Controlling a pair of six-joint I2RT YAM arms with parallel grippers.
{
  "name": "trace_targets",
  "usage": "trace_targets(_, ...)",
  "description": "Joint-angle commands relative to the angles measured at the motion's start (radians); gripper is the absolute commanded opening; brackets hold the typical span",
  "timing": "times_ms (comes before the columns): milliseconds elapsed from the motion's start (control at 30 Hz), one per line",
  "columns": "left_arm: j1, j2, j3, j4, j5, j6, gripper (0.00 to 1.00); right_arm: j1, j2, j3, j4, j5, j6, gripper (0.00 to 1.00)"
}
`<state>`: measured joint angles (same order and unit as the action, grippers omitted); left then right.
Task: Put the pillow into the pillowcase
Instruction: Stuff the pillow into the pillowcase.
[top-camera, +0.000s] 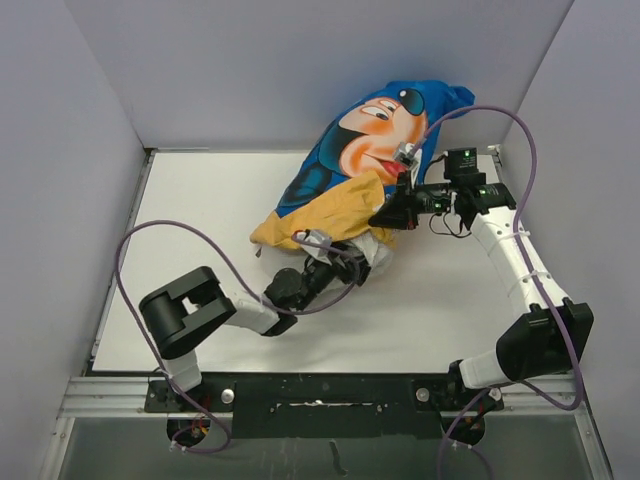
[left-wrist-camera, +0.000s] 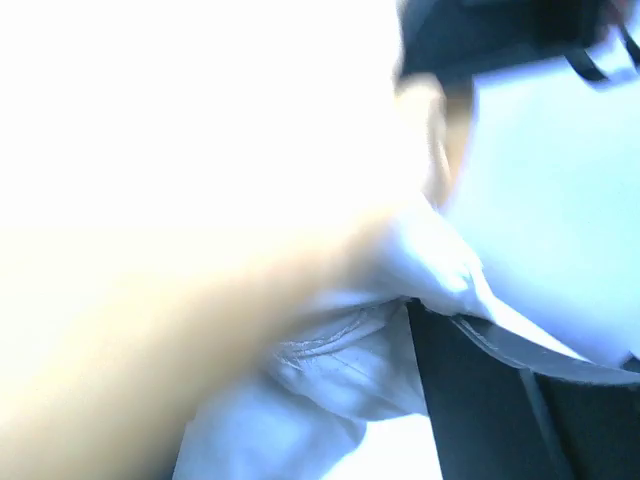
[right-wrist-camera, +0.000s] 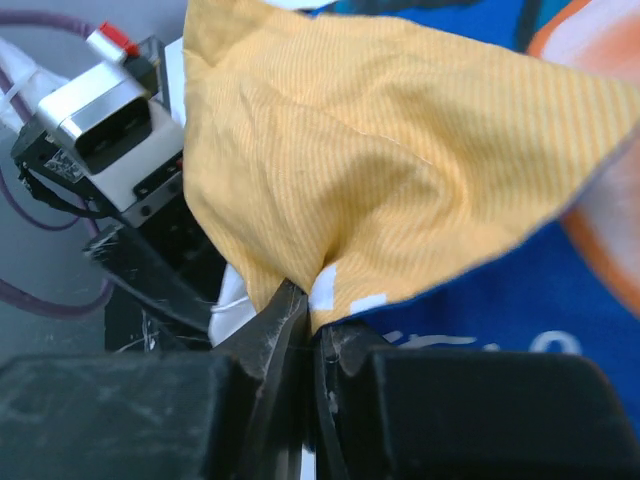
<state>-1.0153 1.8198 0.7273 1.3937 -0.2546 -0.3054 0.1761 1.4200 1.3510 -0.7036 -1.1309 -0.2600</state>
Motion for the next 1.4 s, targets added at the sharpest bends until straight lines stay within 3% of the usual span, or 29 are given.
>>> trace_targets(0, 0.055, -0.167, -0.209, 0.045, 0.216, -0.056, 0.80, -0.030, 0.060, 0.177, 0.004, 0.037, 0.072, 0.00)
trace_targets(100, 0.039, -0.299, -0.345, -0.026, 0.322, -0.033, 0.97, -0.029, 0.120, 0.244, 0.025, 0.033, 0.121, 0.00)
trace_targets(167, 0.004, -0.437, -0.405, -0.182, 0.319, 0.031, 0.98, -0.029, 0.137, 0.261, 0.062, 0.023, 0.157, 0.00)
trace_targets(333, -0.160, -0.870, -0.423, -0.788, 0.093, 0.303, 0.98, -0.015, 0.129, 0.270, 0.081, 0.007, 0.183, 0.00)
trace_targets(433, -0.209, -0.969, -0.425, -0.934, -0.048, 0.451, 0.98, -0.002, 0.114, 0.266, 0.072, -0.002, 0.173, 0.00)
trace_targets(500, -0.215, -0.926, -0.410, -0.918, -0.088, 0.575, 0.98, 0.009, 0.101, 0.263, 0.071, -0.014, 0.173, 0.00)
trace_targets(633, -0.201, -0.633, -0.331, -0.612, -0.131, 0.822, 0.98, 0.046, 0.082, 0.283, 0.056, -0.030, 0.173, 0.00)
trace_targets(733, -0.113, -0.369, -0.198, -0.338, -0.174, 0.955, 0.98, 0.094, 0.071, 0.323, -0.001, -0.042, 0.134, 0.00)
trace_targets(800, -0.030, -0.245, -0.048, -0.241, -0.195, 0.972, 0.96, 0.133, 0.057, 0.356, -0.054, -0.065, 0.105, 0.00)
trace_targets(833, -0.003, -0.207, 0.023, -0.234, -0.200, 0.949, 0.90, 0.157, 0.050, 0.381, -0.081, -0.080, 0.086, 0.00)
trace_targets(867, 0.018, -0.181, 0.097, -0.240, -0.207, 0.911, 0.47, 0.183, 0.040, 0.408, -0.112, -0.094, 0.067, 0.00)
trace_targets(900, 0.034, -0.170, 0.164, -0.240, -0.233, 0.868, 0.12, 0.215, 0.030, 0.439, -0.143, -0.108, 0.044, 0.00)
trace_targets(933, 0.048, -0.165, 0.217, -0.238, -0.253, 0.832, 0.00, 0.234, 0.020, 0.477, -0.170, -0.125, 0.026, 0.00)
trace_targets(1000, 0.076, -0.169, 0.304, -0.277, -0.250, 0.730, 0.00, 0.243, 0.010, 0.546, -0.193, -0.179, 0.020, 0.00)
trace_targets(1167, 0.153, -0.210, 0.467, -0.595, -0.289, 0.271, 0.00, 0.263, 0.012, 0.569, -0.127, -0.246, 0.115, 0.00)
trace_targets(1267, 0.170, -0.253, 0.425, -0.630, -0.337, 0.071, 0.00, 0.279, 0.008, 0.597, -0.154, -0.217, 0.078, 0.00)
trace_targets(1367, 0.173, -0.309, 0.271, -0.610, -0.399, -0.116, 0.00, 0.234, -0.001, 0.702, -0.184, -0.203, 0.076, 0.00)
